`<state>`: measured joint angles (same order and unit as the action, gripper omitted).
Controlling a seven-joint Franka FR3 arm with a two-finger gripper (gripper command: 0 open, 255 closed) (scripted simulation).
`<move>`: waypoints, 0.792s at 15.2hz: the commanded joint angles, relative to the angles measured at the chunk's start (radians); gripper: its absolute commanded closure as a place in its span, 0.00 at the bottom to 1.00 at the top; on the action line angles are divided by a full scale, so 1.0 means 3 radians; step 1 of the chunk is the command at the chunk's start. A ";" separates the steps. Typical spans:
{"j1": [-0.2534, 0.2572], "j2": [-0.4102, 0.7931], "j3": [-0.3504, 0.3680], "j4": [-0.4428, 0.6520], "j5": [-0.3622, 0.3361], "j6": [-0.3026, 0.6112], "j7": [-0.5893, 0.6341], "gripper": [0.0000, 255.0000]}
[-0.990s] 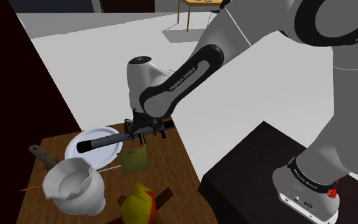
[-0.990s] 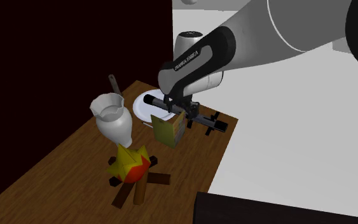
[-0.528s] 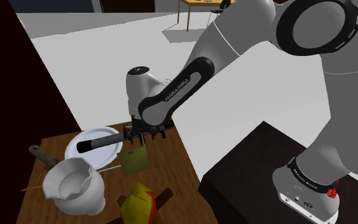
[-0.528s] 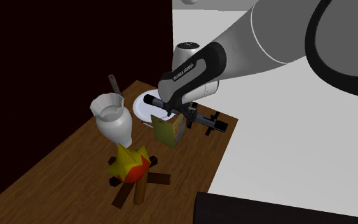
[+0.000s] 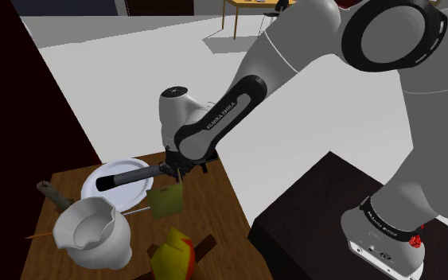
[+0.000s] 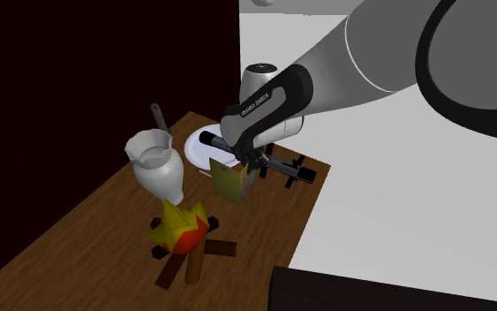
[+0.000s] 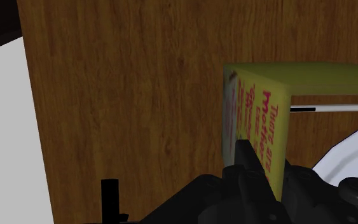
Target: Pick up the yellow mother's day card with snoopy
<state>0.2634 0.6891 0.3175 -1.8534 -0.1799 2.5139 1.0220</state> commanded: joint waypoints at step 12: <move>-0.0068 -0.0281 0.0087 -0.0051 0.0088 -0.0230 -0.0035 1.00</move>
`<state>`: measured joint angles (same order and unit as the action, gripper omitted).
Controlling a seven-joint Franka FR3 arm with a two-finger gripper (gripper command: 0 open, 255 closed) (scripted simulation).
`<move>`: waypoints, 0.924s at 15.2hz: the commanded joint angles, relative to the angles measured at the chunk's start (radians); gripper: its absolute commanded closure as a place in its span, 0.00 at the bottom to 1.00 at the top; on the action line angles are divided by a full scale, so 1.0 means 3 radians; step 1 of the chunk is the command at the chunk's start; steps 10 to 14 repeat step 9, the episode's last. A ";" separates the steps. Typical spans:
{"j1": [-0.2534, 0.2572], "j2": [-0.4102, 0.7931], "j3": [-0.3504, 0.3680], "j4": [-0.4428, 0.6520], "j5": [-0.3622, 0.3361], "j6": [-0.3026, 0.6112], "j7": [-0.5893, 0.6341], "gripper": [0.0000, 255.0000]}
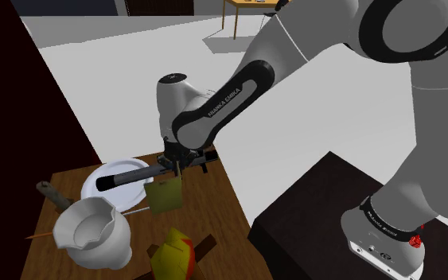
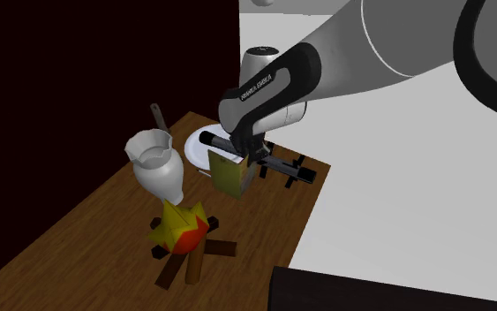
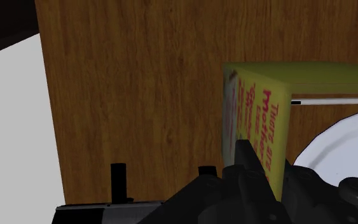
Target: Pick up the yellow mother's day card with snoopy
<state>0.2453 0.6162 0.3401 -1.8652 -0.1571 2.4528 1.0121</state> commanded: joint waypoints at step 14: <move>-0.0061 -0.0269 0.0081 -0.0016 0.0096 -0.0247 -0.0037 1.00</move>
